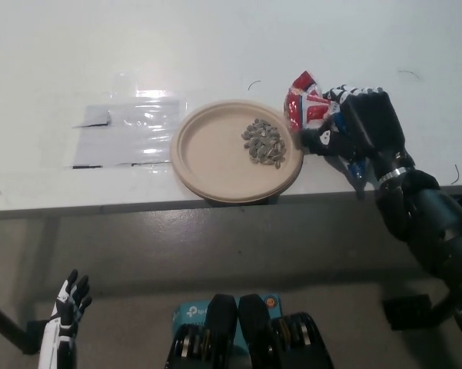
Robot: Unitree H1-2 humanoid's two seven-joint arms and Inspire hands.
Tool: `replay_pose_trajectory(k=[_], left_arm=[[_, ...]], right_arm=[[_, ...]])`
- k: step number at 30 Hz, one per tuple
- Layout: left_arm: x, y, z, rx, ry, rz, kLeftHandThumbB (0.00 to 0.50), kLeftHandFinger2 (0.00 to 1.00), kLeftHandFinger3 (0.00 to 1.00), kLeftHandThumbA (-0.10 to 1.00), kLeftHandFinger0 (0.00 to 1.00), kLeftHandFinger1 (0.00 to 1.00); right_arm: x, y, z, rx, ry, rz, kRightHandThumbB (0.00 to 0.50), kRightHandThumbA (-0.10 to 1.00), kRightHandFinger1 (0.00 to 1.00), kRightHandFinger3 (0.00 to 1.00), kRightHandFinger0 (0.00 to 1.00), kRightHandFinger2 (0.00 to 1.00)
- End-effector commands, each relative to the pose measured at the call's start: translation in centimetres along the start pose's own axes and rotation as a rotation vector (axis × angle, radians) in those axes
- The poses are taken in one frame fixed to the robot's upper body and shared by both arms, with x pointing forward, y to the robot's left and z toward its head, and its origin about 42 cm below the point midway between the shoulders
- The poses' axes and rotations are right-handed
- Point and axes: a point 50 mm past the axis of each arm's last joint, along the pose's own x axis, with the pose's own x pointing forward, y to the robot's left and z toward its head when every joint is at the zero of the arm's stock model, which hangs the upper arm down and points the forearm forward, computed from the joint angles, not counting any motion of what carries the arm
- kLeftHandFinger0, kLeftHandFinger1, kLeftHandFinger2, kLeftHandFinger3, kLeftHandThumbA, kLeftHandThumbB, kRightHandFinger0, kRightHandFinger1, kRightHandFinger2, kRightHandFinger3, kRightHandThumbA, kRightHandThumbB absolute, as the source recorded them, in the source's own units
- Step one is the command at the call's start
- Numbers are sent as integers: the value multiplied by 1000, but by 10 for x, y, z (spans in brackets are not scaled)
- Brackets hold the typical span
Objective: The robot picks up a small bag of sunflower seeds on the right hand side and take it to the empty plate on the left hand side then pours some sunflower seeds on to the plate.
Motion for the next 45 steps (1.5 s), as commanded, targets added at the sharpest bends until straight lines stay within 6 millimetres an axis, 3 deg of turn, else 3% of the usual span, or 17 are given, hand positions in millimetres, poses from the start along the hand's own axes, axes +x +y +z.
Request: replay_pose_trajectory(k=[1, 3, 8, 10, 11, 12, 13, 14, 15, 16, 22, 29, 35, 45], left_arm=[[0, 2, 6, -2, -37, -5, 155, 1000, 1000, 1000, 1000, 1000], [0, 2, 7, 2, -42, -5, 146, 1000, 1000, 1000, 1000, 1000], [-2, 2, 5, -12, -31, -5, 153, 1000, 1000, 1000, 1000, 1000], [-2, 2, 5, -2, -30, -3, 162, 1000, 1000, 1000, 1000, 1000], [-2, 2, 5, 4, -31, -4, 161, 1000, 1000, 1000, 1000, 1000], [-2, 2, 4, 4, -31, -5, 160, 1000, 1000, 1000, 1000, 1000], [-2, 2, 5, 2, -32, -5, 156, 1000, 1000, 1000, 1000, 1000], [-2, 2, 5, -1, -33, -4, 156, 1000, 1000, 1000, 1000, 1000], [-2, 2, 4, -3, -35, -5, 151, 1000, 1000, 1000, 1000, 1000], [-3, 1, 3, -8, -31, -5, 155, 1000, 1000, 1000, 1000, 1000], [-2, 1, 4, 3, -28, -7, 176, 1000, 1000, 1000, 1000, 1000], [-3, 1, 4, -5, -30, -7, 157, 1000, 1000, 1000, 1000, 1000], [-1, 1, 4, -5, -32, -6, 135, 1000, 1000, 1000, 1000, 1000], [5, 2, 5, 4, -47, 0, 102, 1000, 1000, 1000, 1000, 1000]], right_arm=[[20, -32, -8, -84, -101, -96, 8, -100, 164, 637, 0, 646], [18, -34, -13, -117, -108, -96, 39, -100, 171, 652, 0, 652], [16, -36, -21, -153, -100, -73, 29, -100, 206, 666, 0, 673], [14, -36, -23, -150, -92, -53, 136, -100, 320, 669, 15, 716], [14, -35, -24, -142, -81, -39, 196, 22, 453, 748, 122, 778], [14, -32, -25, -121, -55, 15, 375, 221, 752, 1000, 413, 1000], [14, -30, -27, -103, -31, 66, 402, 370, 1000, 1000, 885, 1000], [14, -27, -28, -86, -9, 112, 456, 422, 1000, 1000, 1000, 1000], [13, -24, -29, -94, 8, 160, 495, 598, 1000, 1000, 1000, 1000], [12, -20, -29, -100, 32, 211, 500, 614, 1000, 1000, 1000, 1000], [10, -12, -27, -115, 57, 289, 500, 639, 1000, 1000, 1000, 1000], [9, -12, -29, -103, 74, 330, 500, 633, 1000, 1000, 1000, 1000], [9, -13, -27, -45, 56, 354, 500, 720, 1000, 1000, 1000, 1000], [19, -55, 17, 164, -144, 287, 500, 766, 1000, 1000, 1000, 1000]])
